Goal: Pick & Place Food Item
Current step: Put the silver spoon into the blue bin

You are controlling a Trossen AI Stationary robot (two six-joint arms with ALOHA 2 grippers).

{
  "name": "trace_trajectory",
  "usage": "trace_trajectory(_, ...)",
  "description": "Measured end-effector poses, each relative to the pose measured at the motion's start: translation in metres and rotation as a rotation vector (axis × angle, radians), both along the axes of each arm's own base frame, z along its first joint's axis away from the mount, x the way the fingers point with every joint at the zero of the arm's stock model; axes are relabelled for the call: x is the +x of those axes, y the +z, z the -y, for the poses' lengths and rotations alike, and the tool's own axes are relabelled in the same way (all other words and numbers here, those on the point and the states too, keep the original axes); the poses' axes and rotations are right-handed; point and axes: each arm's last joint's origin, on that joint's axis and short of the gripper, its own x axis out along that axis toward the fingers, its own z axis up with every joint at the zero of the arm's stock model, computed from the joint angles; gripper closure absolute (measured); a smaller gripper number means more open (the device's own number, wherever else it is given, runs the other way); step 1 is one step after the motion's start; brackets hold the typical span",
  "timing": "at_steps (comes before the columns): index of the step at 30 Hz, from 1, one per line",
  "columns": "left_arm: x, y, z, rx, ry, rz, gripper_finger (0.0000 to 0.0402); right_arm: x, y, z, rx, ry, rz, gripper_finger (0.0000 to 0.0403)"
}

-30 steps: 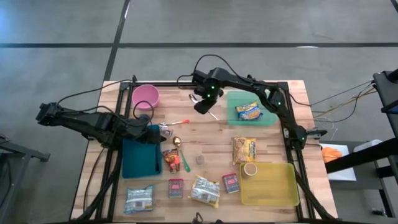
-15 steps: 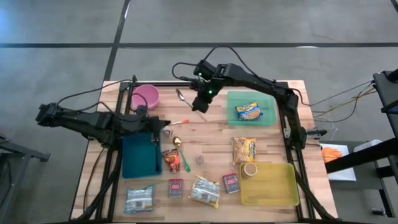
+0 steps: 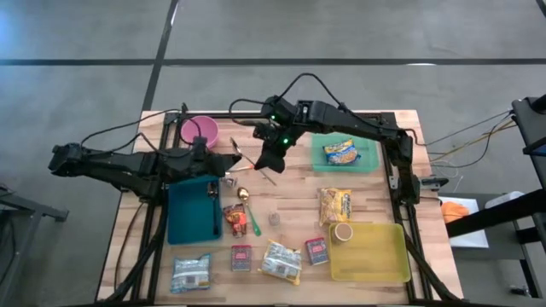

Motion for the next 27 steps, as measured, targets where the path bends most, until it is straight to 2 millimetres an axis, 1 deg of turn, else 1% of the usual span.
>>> trace_trajectory(6, 0.017, 0.000, 0.003, 0.058, -0.070, 0.040, 0.0127, 0.006, 0.004, -0.007, 0.024, -0.012, 0.045, 0.0385)
trace_trajectory(10, 0.022, -0.002, 0.004, 0.057, -0.083, 0.045, 0.0127, 0.008, 0.006, -0.009, 0.032, -0.014, 0.062, 0.0385)
trace_trajectory(20, 0.023, 0.001, 0.004, 0.092, -0.103, 0.063, 0.0127, 0.009, 0.008, -0.009, 0.030, -0.014, 0.087, 0.0385)
trace_trajectory(27, 0.017, 0.003, 0.003, 0.081, -0.112, 0.058, 0.0127, 0.008, 0.011, -0.009, 0.020, -0.020, 0.100, 0.0385)
